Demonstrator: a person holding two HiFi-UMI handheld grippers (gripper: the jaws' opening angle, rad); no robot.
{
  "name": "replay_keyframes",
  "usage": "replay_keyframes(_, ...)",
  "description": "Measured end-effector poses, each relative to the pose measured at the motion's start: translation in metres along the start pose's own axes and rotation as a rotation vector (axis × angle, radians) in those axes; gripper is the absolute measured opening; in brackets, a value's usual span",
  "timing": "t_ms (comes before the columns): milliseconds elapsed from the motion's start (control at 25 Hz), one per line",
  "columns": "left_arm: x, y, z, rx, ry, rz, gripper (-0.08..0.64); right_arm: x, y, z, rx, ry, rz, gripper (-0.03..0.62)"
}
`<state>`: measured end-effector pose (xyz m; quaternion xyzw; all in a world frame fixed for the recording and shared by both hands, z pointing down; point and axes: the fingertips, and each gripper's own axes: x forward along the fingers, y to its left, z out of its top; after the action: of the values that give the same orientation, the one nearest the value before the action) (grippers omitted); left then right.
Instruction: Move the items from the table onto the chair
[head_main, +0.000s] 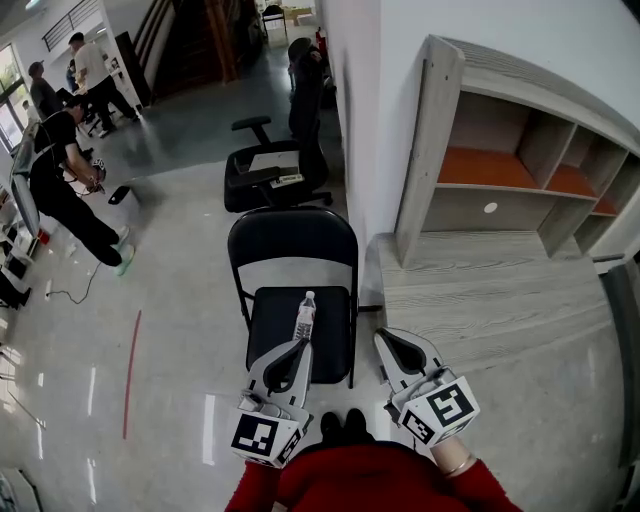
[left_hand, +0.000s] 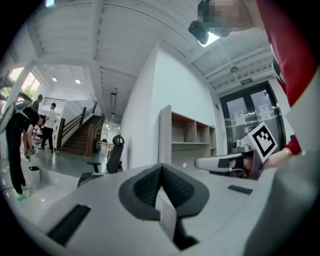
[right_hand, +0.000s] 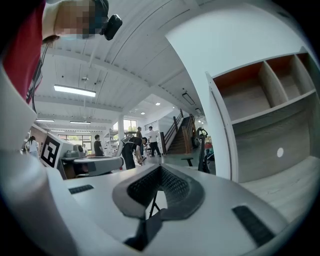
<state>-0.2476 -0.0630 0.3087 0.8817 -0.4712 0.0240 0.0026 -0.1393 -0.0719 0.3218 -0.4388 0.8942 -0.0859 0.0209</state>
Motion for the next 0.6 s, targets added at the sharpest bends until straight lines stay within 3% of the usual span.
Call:
replay_keyframes(240,-0.009,-0.001,-0.003,-0.040,0.003,0.015,0.008,-0.004,0.002,-0.005,-0.003,0.017,0.003,0.011)
replay_keyframes(600,-0.010,-0.003,-0.006,-0.025,0.013,0.021,0.008,-0.010,0.004,-0.010,0.000,0.023,0.000,0.011)
